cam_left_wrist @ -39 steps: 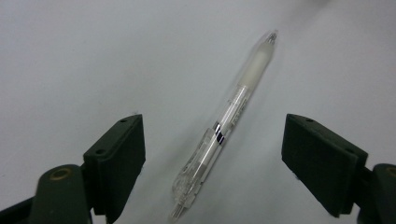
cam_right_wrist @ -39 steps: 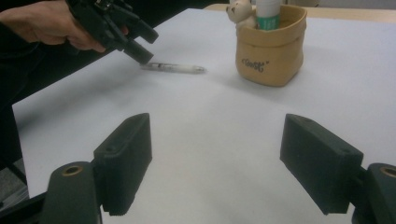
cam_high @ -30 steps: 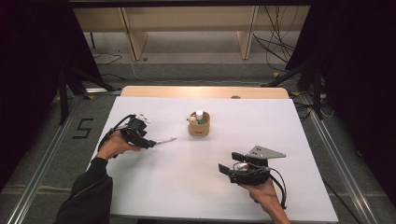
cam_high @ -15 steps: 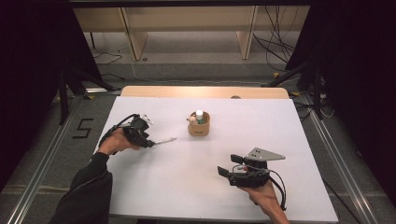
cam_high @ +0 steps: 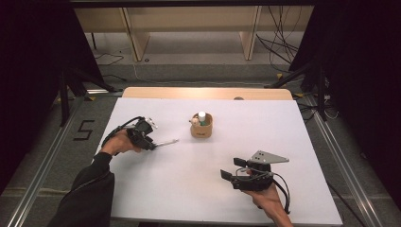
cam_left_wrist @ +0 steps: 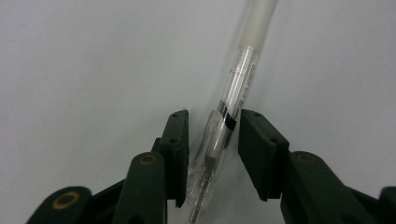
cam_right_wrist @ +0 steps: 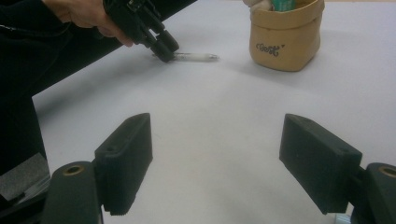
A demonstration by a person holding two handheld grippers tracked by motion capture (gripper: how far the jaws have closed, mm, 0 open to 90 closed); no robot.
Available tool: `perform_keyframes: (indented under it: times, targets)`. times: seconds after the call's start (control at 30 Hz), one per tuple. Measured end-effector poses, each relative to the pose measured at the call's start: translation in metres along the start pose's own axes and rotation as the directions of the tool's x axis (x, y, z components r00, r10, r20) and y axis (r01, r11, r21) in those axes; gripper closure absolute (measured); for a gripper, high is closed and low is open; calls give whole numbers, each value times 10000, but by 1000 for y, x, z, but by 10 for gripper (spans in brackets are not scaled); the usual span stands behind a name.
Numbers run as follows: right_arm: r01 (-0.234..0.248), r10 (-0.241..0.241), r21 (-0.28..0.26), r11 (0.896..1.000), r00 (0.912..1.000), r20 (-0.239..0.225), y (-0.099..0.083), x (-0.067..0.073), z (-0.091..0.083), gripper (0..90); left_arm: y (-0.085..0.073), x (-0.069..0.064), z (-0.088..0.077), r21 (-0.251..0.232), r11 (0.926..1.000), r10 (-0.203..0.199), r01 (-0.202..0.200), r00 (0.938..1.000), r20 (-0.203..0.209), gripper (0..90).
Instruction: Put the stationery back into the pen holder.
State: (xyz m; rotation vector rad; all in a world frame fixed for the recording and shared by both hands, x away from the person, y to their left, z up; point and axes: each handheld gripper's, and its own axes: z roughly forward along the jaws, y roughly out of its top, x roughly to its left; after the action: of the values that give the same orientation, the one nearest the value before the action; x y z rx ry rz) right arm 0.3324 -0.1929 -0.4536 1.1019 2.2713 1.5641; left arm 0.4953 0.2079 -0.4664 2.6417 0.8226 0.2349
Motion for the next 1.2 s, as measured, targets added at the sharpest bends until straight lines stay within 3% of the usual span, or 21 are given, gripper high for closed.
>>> perform_keyframes:
  times: [0.43, 0.7, 1.03, 1.2]
  targets:
    - [-91, 91, 25, 10000, 10000, -39, 0, -1, -1, 267, 4, 1, 1, 230, 9988, 421, -433, 9978, 518, 737]
    - [-110, 110, 12, 9999, 9999, -21, -1, -1, -1, 267, 3, 2, 0, 224, 9979, 591, -604, 9967, 560, 759]
    - [-158, 158, 2, 9999, 9998, -72, -1, -2, 0, 267, -2, 2, -2, -178, 9998, 60, -51, 9987, 508, 763]
    - [-177, 177, 6, 9998, 9998, -68, -1, -2, 0, 267, -2, -1, -10, -532, 9985, -71, 98, 9986, 520, 763]
